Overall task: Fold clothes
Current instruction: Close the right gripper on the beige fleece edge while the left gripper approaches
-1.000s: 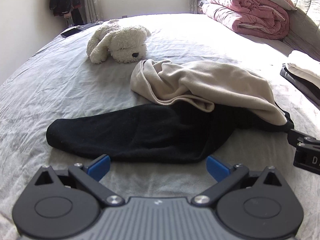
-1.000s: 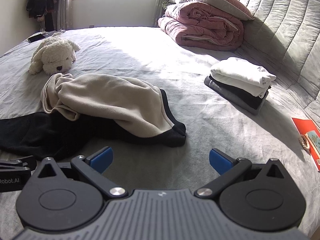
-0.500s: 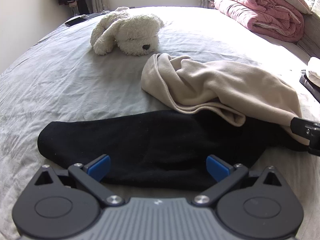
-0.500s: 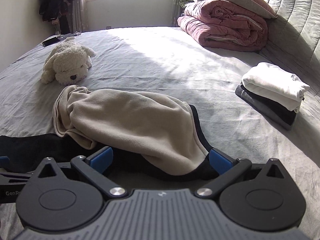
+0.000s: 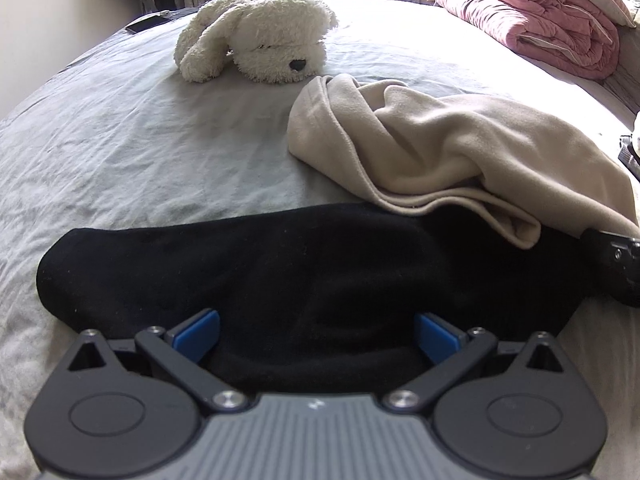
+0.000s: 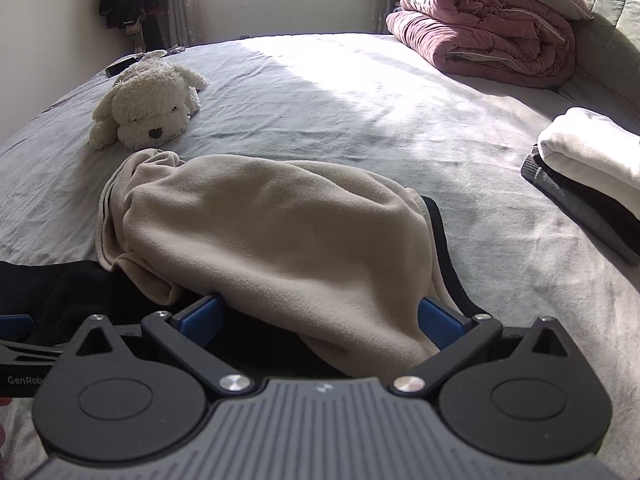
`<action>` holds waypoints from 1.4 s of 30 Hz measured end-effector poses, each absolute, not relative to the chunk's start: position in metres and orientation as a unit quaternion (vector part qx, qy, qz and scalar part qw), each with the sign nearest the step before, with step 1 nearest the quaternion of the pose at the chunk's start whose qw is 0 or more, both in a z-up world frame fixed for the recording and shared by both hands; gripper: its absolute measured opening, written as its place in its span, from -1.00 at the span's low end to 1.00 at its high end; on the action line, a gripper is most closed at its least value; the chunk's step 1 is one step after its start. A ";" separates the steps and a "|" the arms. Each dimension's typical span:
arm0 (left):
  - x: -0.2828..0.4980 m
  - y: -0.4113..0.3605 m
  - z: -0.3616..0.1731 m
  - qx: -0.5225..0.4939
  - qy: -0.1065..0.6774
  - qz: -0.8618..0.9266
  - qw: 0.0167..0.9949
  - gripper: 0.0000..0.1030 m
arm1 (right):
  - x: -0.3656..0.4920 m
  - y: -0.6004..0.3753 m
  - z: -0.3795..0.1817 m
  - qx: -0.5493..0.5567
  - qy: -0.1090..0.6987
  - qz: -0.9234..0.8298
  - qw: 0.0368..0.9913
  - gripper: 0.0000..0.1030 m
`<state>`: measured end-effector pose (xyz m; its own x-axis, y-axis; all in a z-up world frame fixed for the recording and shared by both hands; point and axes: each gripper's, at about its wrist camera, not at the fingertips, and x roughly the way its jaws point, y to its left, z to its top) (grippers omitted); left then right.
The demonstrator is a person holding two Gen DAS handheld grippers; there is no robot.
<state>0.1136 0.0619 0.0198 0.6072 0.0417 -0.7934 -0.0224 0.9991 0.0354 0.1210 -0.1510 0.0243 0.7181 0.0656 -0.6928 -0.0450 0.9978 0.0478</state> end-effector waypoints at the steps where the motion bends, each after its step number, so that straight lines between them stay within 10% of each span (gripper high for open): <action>1: 0.113 0.062 0.019 0.012 0.442 0.019 0.897 0.99 | 0.123 -0.151 0.022 0.016 0.378 0.030 0.925 1.00; 14: 0.114 0.063 0.022 0.011 0.446 0.013 0.895 0.99 | 0.124 -0.149 0.013 0.024 0.393 0.032 0.919 0.98; 25: 0.106 0.070 0.032 -0.038 0.454 -0.005 0.890 0.99 | 0.110 -0.144 0.030 0.024 0.356 0.030 0.934 0.34; 42: 0.107 0.081 0.034 -0.068 0.457 -0.004 0.887 0.99 | 0.107 -0.100 0.040 -0.041 0.310 0.065 0.948 0.68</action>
<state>0.1066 0.0812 0.0344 0.5822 -0.0689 -0.8101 -0.0561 0.9906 -0.1246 0.1068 -0.1000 0.0398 0.7990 0.0989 -0.5931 -0.1492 0.9882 -0.0362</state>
